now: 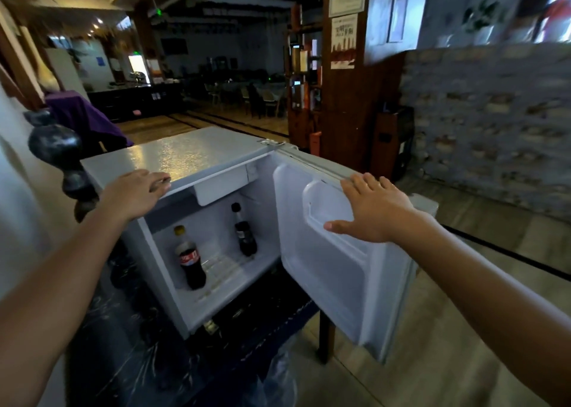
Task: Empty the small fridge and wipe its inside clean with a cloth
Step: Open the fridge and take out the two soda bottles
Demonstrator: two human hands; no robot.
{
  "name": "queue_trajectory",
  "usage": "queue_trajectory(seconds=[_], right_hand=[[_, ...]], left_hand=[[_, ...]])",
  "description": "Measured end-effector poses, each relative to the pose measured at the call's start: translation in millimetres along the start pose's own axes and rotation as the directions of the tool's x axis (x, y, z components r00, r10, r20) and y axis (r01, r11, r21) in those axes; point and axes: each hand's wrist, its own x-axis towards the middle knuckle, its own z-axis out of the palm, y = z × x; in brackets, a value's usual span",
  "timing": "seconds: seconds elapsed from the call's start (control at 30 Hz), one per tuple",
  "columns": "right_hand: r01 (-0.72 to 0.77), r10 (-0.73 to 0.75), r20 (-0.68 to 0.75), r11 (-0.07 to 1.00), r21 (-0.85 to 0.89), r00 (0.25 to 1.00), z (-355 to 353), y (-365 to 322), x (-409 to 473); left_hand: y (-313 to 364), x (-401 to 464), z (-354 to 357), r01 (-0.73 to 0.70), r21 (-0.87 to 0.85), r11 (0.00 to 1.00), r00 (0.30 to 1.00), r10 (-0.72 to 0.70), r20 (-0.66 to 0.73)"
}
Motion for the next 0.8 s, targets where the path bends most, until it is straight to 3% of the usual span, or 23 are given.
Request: queue_trajectory(seconds=[0.2, 0.5, 0.8], right_hand=[[-0.25, 0.249, -0.164, 0.968, 0.016, 0.955, 39.6, 37.2, 45.6], [-0.407, 0.396, -0.258, 0.913, 0.011, 0.881, 74.5, 81.3, 121.4], [-0.321, 0.338, -0.264, 0.941, 0.11, 0.903, 80.1, 121.2, 176.4]], left_hand=[[4.9, -5.9, 7.1, 0.008, -0.011, 1.0, 0.999, -0.008, -0.051], [10.9, -17.8, 12.4, 0.009, 0.098, 0.995, 0.982, 0.009, -0.19], [16.0, -23.2, 9.1, 0.023, 0.148, 0.989, 0.97, 0.014, -0.243]])
